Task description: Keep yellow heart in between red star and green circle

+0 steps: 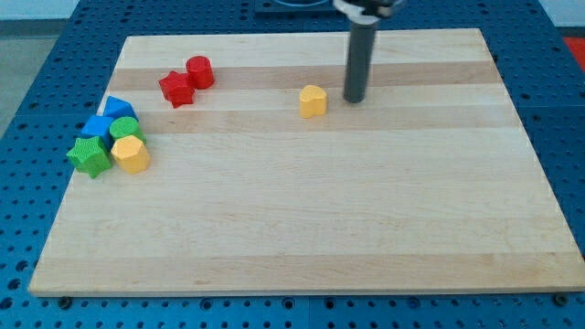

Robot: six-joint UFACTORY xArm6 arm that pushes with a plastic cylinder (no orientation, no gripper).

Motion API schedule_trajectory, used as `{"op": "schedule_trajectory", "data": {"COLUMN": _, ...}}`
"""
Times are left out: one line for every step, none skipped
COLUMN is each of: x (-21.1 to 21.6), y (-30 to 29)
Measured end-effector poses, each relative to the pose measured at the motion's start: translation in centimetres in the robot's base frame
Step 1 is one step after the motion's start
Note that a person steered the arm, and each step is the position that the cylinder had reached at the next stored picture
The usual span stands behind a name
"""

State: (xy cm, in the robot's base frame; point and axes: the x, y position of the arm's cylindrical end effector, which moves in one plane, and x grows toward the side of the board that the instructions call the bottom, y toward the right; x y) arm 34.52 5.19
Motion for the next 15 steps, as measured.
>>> {"op": "schedule_trajectory", "data": {"x": 1.1, "y": -4.6}}
{"op": "schedule_trajectory", "data": {"x": 1.5, "y": -3.9}}
{"op": "schedule_trajectory", "data": {"x": 3.2, "y": -2.3}}
{"op": "schedule_trajectory", "data": {"x": 3.3, "y": -5.1}}
{"op": "schedule_trajectory", "data": {"x": 2.6, "y": -9.4}}
{"op": "schedule_trajectory", "data": {"x": 2.6, "y": -9.6}}
{"op": "schedule_trajectory", "data": {"x": 2.2, "y": -11.0}}
{"op": "schedule_trajectory", "data": {"x": 2.4, "y": -14.3}}
{"op": "schedule_trajectory", "data": {"x": 2.4, "y": -14.5}}
{"op": "schedule_trajectory", "data": {"x": 0.5, "y": -11.7}}
{"op": "schedule_trajectory", "data": {"x": -2.4, "y": -11.0}}
{"op": "schedule_trajectory", "data": {"x": -2.0, "y": -14.5}}
{"op": "schedule_trajectory", "data": {"x": -1.3, "y": -18.5}}
{"op": "schedule_trajectory", "data": {"x": -1.3, "y": -18.7}}
{"op": "schedule_trajectory", "data": {"x": -1.3, "y": -14.0}}
